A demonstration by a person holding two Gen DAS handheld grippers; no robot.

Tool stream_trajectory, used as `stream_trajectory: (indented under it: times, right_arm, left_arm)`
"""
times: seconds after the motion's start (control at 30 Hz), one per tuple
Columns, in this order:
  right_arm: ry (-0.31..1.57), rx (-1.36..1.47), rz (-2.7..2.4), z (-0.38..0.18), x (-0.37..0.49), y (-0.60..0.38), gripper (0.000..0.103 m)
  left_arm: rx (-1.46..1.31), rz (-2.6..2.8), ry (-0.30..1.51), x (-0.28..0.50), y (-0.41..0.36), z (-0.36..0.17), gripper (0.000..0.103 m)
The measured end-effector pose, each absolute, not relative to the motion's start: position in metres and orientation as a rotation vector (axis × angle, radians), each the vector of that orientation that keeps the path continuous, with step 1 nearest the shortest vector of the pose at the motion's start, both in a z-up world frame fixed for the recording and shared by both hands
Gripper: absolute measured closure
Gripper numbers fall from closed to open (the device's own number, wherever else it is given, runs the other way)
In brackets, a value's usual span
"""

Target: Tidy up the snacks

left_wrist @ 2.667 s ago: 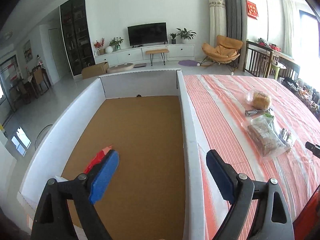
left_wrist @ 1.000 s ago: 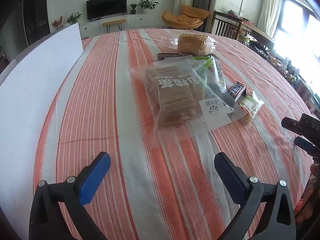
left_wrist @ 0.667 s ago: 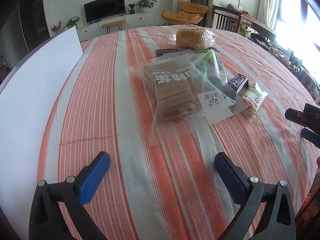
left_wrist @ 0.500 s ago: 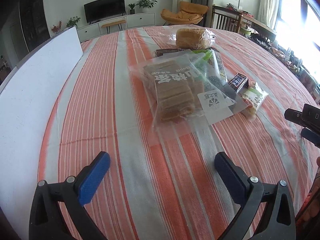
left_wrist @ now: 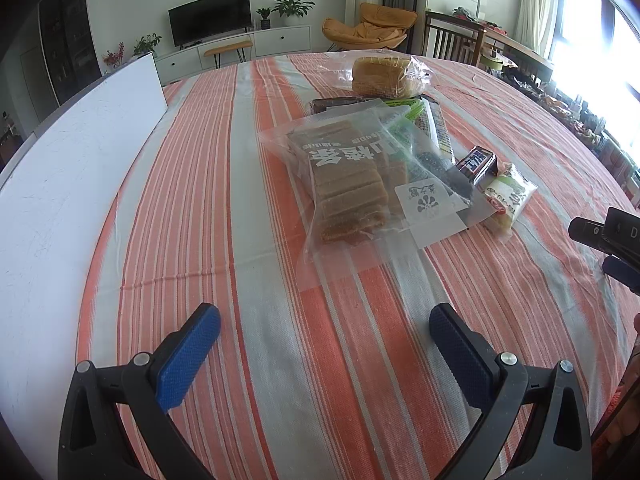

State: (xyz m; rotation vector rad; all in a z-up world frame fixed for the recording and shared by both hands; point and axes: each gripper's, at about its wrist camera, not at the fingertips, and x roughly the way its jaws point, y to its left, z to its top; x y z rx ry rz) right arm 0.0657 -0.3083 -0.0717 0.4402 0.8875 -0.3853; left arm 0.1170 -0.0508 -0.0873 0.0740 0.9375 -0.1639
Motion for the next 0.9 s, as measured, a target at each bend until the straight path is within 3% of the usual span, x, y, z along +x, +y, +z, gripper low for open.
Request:
stream_trajectory:
  times: [0.9]
  right_arm:
    - [0.898,0.423,-0.387,-0.0725,0.0665,-0.3052,0.021]
  left_arm:
    - [0.074,-0.163,0.936,0.1164,-0.0514,-0.0880,0.000]
